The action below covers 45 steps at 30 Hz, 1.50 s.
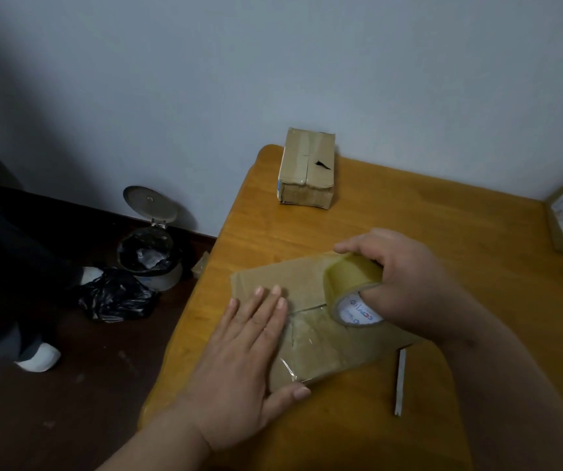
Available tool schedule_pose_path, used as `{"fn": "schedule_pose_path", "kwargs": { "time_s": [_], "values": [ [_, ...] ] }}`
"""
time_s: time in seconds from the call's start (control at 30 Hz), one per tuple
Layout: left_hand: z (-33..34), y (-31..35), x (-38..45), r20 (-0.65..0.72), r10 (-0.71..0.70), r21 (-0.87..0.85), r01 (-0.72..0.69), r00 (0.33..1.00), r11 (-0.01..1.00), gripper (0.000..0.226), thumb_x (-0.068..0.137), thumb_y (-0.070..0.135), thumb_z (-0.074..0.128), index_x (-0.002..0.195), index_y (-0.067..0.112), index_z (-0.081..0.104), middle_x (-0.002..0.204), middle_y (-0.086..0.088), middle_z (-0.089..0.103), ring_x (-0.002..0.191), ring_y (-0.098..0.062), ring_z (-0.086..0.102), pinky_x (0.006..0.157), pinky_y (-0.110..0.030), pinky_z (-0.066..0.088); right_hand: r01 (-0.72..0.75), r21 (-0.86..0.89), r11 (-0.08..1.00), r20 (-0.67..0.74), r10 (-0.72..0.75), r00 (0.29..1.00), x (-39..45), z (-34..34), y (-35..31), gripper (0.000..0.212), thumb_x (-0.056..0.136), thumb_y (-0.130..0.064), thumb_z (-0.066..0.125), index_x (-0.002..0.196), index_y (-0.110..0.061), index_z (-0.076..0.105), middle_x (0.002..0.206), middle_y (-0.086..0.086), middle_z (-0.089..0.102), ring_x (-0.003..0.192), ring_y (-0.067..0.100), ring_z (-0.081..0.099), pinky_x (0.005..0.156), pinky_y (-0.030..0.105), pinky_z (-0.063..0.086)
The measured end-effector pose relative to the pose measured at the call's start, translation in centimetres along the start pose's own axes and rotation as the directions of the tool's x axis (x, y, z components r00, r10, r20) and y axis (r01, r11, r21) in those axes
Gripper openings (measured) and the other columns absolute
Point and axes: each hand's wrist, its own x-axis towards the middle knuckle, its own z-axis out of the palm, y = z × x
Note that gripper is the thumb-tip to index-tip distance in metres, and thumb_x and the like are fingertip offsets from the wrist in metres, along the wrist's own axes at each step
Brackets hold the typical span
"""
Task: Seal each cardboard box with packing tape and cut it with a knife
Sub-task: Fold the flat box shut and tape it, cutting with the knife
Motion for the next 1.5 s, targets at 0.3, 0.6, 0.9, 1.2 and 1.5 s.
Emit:
{"fn": "schedule_pose_path", "kwargs": {
  "time_s": [0.3, 0.6, 0.9, 1.2, 1.5],
  "values": [
    [-1.7, -5.2, 2.0, 0.253, -0.061, 0.063, 0.046, 0.966, 0.997, 0.102, 0.08, 0.088, 0.016, 0.15, 0.027, -0.026, 0.157, 0.011, -0.031, 0.146, -0.007, -0.026, 0.123, -0.039, -0.005, -0.04, -0.063, 0.997, 0.042, 0.043, 0.998, -1.3, -0.2, 1.3, 0.078, 0.075, 0.008, 0.055, 0.142, -0.032, 0.046, 0.111, -0.017, 0.047, 0.109, 0.005, 0.045, 0.083, 0.017, 0.037],
    [-2.5, -2.8, 5.2, 0.2, -0.042, 0.115, 0.019, 0.979, 0.993, 0.099, 0.082, 0.081, 0.022, 0.149, 0.026, -0.026, 0.157, 0.009, -0.03, 0.143, -0.005, -0.031, 0.119, -0.036, -0.018, -0.036, 0.068, 0.997, -0.002, 0.036, 0.999, -2.3, 0.7, 1.0, 0.081, 0.073, -0.004, 0.063, 0.144, -0.037, 0.041, 0.136, -0.014, 0.05, 0.115, 0.0, 0.049, 0.085, 0.007, 0.039],
    [-1.1, -2.4, 5.6, 0.292, -0.121, 0.203, 0.062, 0.949, 0.977, 0.122, 0.059, 0.103, 0.003, 0.147, 0.025, -0.029, 0.154, 0.009, -0.035, 0.141, -0.007, -0.035, 0.12, -0.038, -0.016, -0.184, 0.324, 0.928, 0.098, 0.161, 0.982, -4.9, -2.9, 3.5, 0.056, 0.059, -0.066, 0.067, 0.11, -0.043, 0.061, 0.084, -0.014, 0.065, 0.069, 0.003, 0.062, 0.061, 0.025, 0.051],
    [-1.6, -2.5, 5.6, 0.341, -0.103, 0.213, 0.03, 0.934, 0.977, 0.102, 0.057, 0.102, 0.0, 0.135, 0.05, -0.04, 0.152, 0.008, -0.04, 0.138, -0.011, -0.04, 0.117, -0.038, -0.02, -0.337, 0.164, 0.927, 0.032, 0.336, 0.941, -8.2, -4.7, 7.0, 0.026, 0.083, -0.053, 0.066, 0.082, -0.028, 0.068, 0.05, -0.012, 0.053, 0.049, 0.0, 0.049, 0.052, 0.021, 0.034],
    [-2.0, -1.3, 6.3, 0.408, -0.154, 0.286, 0.034, 0.9, 0.958, 0.11, 0.054, 0.102, -0.003, 0.139, 0.04, -0.036, 0.153, 0.004, -0.04, 0.139, -0.016, -0.038, 0.115, -0.04, -0.022, -0.534, -0.047, 0.844, 0.114, 0.535, 0.837, -9.8, -1.5, 10.5, 0.027, 0.084, -0.05, 0.068, 0.075, -0.026, 0.059, 0.07, -0.005, 0.059, 0.065, 0.009, 0.054, 0.054, 0.026, 0.037]
  ]
}}
